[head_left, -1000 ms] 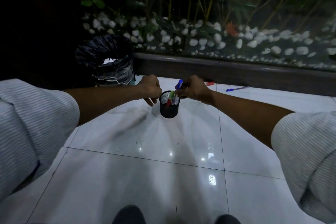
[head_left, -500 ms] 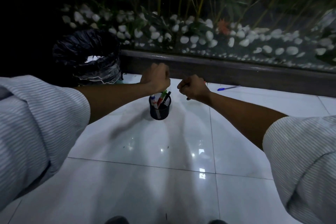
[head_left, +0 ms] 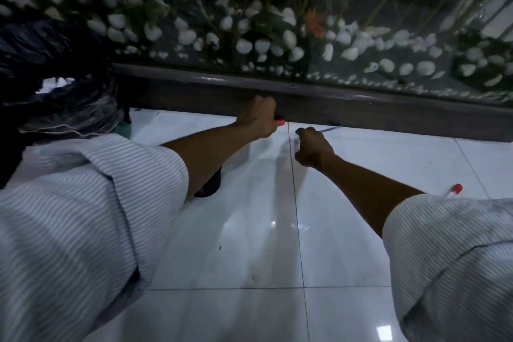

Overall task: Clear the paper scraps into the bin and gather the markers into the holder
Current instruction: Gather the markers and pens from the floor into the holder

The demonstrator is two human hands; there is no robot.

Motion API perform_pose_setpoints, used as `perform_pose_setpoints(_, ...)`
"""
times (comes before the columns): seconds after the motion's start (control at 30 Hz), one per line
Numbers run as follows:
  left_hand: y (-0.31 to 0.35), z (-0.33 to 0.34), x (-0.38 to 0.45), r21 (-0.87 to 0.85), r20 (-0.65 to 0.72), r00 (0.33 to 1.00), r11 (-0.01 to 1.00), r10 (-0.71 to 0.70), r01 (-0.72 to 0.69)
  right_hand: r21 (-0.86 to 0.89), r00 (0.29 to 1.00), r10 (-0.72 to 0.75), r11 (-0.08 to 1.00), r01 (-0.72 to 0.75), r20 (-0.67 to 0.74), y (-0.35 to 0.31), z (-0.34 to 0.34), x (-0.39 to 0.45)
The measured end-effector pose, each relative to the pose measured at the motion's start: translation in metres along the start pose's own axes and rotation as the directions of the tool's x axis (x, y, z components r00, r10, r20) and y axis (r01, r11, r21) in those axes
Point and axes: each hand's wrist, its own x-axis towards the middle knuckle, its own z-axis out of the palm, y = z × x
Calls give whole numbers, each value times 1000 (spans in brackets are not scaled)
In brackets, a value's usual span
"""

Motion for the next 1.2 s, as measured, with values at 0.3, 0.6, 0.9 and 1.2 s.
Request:
perform_pose_setpoints(0.3,-30,49,28,183,78,996,983,-40,25,-190,998,-56,980,51,-22,43,8,28)
perform_pose_setpoints(0.6,-27,65,16,74,170,970,984,-173,163,-248,986,-139,962,113,-88,30,9,13)
perform_pose_setpoints(0.9,-25,-7,-16,-324,194,958,908,-213,267,122,995,-27,992,39,-98,-29,-37,-1)
perform_pose_setpoints(1.2,-63,-110,-105,-354,16,993,928,-121,119,874,997,-52,486,-20,51,-135,-67,-41)
